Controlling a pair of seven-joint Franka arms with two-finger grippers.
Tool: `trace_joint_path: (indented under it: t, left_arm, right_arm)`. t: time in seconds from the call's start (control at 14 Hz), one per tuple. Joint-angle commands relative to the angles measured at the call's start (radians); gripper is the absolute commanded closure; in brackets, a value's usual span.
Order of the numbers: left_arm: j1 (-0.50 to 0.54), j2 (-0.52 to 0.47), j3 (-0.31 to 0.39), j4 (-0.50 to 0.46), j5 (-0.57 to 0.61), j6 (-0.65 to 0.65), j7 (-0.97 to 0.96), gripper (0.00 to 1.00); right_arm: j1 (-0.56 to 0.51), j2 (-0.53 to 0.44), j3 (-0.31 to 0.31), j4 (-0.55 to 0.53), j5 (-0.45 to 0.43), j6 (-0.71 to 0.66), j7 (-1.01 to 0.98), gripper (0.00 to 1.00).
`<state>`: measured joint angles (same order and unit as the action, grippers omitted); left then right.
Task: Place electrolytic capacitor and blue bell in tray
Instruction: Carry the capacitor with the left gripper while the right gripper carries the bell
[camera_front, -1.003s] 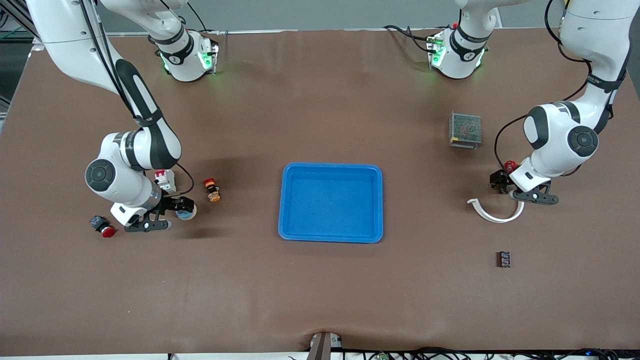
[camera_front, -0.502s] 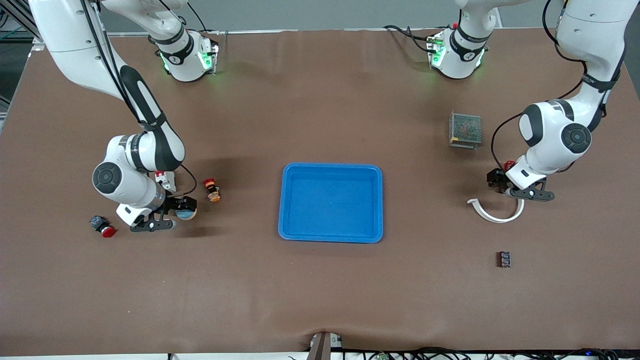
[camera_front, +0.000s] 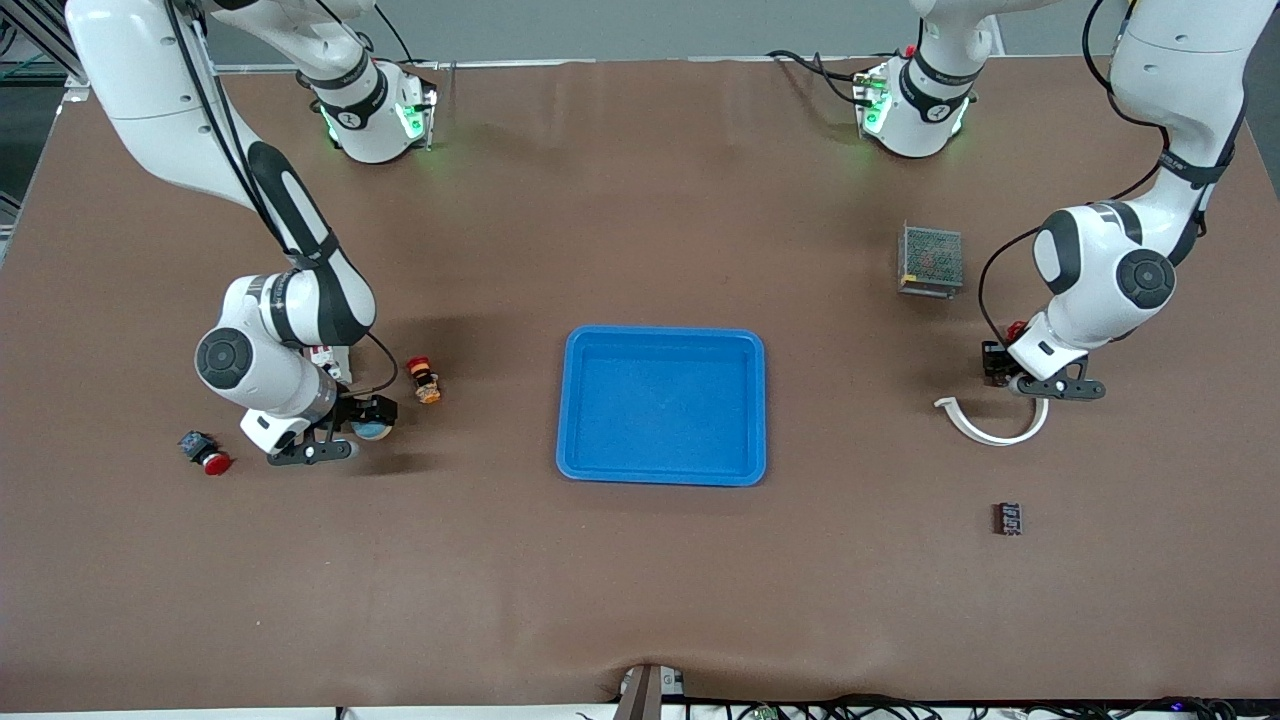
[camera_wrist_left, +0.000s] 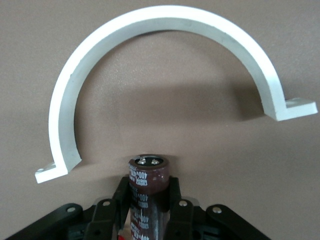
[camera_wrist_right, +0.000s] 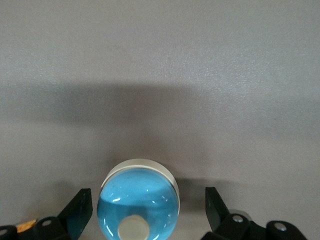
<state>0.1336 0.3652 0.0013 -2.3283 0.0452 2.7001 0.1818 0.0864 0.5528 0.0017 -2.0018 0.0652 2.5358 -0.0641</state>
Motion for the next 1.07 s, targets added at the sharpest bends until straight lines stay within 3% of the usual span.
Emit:
trace_joint_path:
  t: [0.0, 0.29, 0.43, 0.79, 1.0]
  left_arm:
    - [-0.006, -0.073, -0.007, 0.024, 0.005, -0.047, -0.162, 1.0]
    - [-0.003, -0.222, -0.139, 0.229, 0.004, -0.53, -0.624, 1.0]
    - [-0.002, -0.233, -0.245, 0.332, -0.013, -0.678, -0.875, 1.0]
    - [-0.009, -0.172, -0.496, 0.458, -0.033, -0.701, -1.509, 1.0]
    - [-0.06, -0.099, -0.567, 0.509, -0.031, -0.662, -1.756, 1.0]
  right_arm:
    - [0.009, 0.002, -0.005, -0.003, 0.024, 0.011, -0.019, 0.0]
    - [0.009, 0.002, -0.005, -0.003, 0.024, 0.011, -0.017, 0.0]
    - [0.009, 0.002, -0.005, -0.003, 0.024, 0.011, -0.017, 0.21]
    - [0.01, 0.002, -0.005, -0.003, 0.024, 0.008, -0.017, 0.47]
    - [0.016, -0.007, -0.005, 0.014, 0.024, -0.014, -0.005, 0.5]
